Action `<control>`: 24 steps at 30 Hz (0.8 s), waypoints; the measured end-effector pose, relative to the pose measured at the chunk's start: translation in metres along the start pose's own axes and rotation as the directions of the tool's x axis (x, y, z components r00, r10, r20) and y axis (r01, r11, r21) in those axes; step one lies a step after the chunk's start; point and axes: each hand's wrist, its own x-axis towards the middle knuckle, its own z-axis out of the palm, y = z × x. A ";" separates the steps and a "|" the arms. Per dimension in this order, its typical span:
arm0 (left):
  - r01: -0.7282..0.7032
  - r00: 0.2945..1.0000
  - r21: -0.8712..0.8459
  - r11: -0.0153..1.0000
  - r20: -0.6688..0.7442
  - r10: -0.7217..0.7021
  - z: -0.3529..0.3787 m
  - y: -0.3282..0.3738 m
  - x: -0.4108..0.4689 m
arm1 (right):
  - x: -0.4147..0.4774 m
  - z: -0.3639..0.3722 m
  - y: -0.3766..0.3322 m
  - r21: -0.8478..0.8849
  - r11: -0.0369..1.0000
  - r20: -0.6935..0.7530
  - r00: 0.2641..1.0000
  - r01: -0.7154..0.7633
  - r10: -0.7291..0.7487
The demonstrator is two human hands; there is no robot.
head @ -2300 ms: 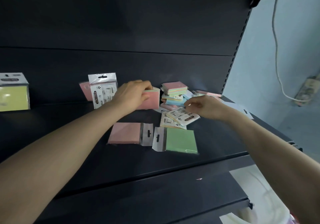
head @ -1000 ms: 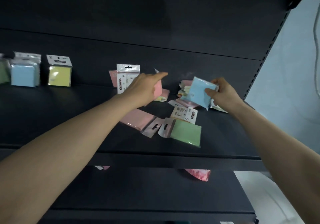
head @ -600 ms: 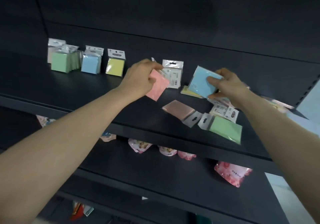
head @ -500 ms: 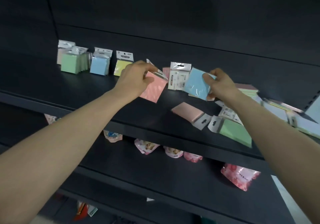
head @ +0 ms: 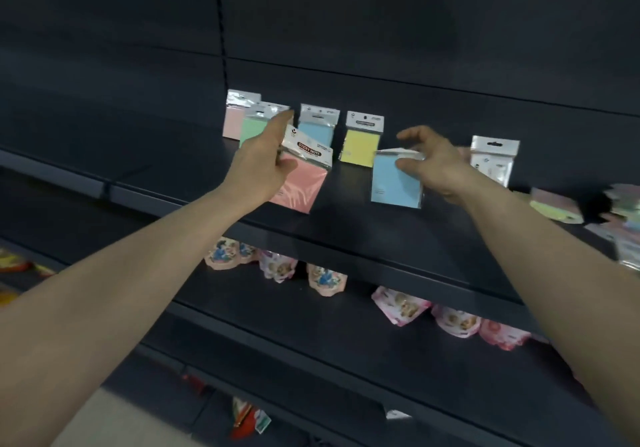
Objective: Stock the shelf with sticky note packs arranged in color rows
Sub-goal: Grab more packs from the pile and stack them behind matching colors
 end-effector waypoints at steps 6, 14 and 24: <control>0.044 0.999 0.019 0.999 0.022 -0.045 -0.032 -0.057 0.020 | 0.028 0.055 -0.023 -0.067 0.997 0.053 0.998 -0.037 0.040; 0.065 0.998 -0.095 0.993 0.012 -0.065 -0.031 -0.109 0.062 | 0.083 0.094 -0.040 -0.076 0.996 0.063 0.997 0.055 -0.050; 0.086 0.996 -0.120 0.989 0.027 -0.084 -0.024 -0.148 0.104 | 0.165 0.138 -0.045 -0.145 0.973 0.135 0.978 0.179 -0.159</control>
